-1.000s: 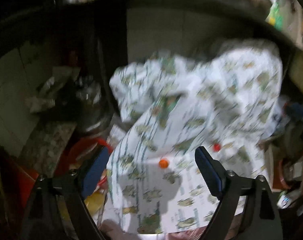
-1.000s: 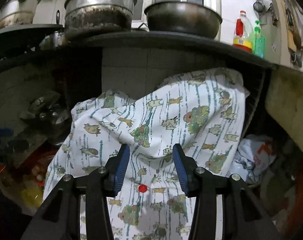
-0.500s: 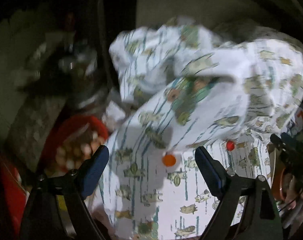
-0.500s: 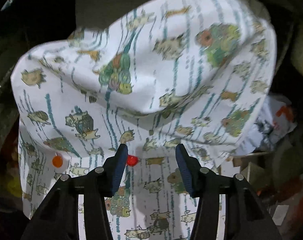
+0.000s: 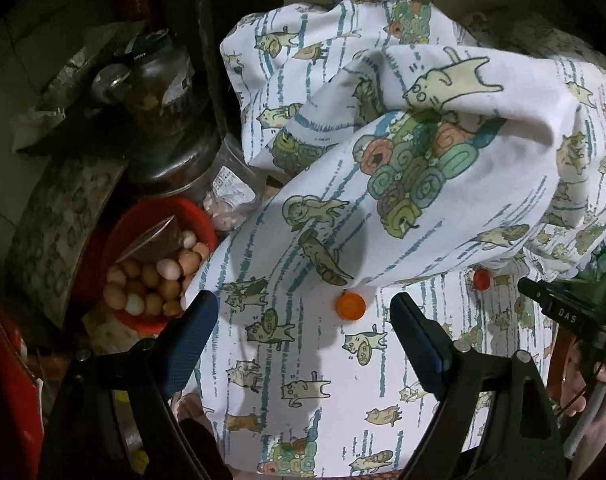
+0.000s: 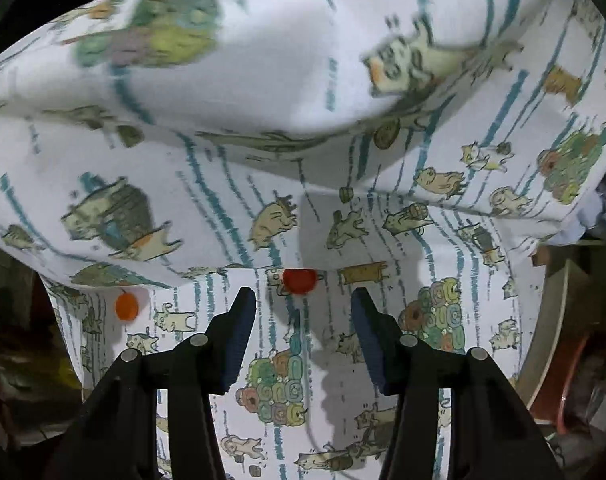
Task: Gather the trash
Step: 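Grasp the red bottle cap with the right tool while the left tool grasps the orange cap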
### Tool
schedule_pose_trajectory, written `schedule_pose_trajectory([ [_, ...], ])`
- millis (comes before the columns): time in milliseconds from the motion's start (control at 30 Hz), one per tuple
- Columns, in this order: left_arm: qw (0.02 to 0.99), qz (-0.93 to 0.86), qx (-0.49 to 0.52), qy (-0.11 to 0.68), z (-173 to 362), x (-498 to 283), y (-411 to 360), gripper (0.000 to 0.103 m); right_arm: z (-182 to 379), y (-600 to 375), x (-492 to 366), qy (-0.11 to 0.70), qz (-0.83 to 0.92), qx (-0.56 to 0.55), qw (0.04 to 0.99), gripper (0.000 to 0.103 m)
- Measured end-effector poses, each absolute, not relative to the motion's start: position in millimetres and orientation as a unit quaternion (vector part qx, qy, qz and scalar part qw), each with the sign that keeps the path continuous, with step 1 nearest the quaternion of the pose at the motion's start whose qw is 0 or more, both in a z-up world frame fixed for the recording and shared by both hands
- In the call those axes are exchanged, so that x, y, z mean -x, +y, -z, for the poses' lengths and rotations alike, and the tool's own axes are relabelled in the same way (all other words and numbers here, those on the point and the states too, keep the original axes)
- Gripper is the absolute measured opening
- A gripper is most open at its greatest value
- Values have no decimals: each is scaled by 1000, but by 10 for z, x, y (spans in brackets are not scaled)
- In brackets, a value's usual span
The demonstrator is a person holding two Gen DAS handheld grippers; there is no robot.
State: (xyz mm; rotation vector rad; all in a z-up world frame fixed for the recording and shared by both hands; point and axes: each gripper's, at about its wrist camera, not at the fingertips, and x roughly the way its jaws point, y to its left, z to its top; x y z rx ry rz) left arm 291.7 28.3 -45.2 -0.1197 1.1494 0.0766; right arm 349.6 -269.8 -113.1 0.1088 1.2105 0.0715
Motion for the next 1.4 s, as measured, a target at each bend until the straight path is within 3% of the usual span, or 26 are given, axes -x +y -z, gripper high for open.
schedule_pose_trajectory([
  [267,825,-42,73,559,579,-2998,221,87,1625,-2769,-3767,598,-72,-103,792,49],
  [533,834,-49,59,547,523,-2971,169,87,1866,-2607,-3826,581,-54,-44,811,48],
  [567,835,-52,54,546,524,-2965,169,87,1874,-2579,-3832,584,-49,-32,810,47],
  [633,838,-60,36,541,515,-2951,161,87,1891,-2542,-3802,583,-36,-14,812,31],
  [700,840,-57,37,539,488,-2933,177,87,1897,-2565,-3741,595,-39,-40,802,31],
  [1033,846,-57,55,527,385,-2902,213,87,1080,-2453,-2898,524,-108,-77,841,31],
  [1167,847,-46,37,528,410,-2861,152,87,952,-2382,-2537,513,-86,-35,853,31],
  [1333,844,-3,12,537,707,-2970,22,87,795,-2549,-2526,493,-69,-35,866,31],
  [1400,837,-12,-1,547,928,-3041,-18,81,778,-2543,-2608,494,-65,-28,867,31],
])
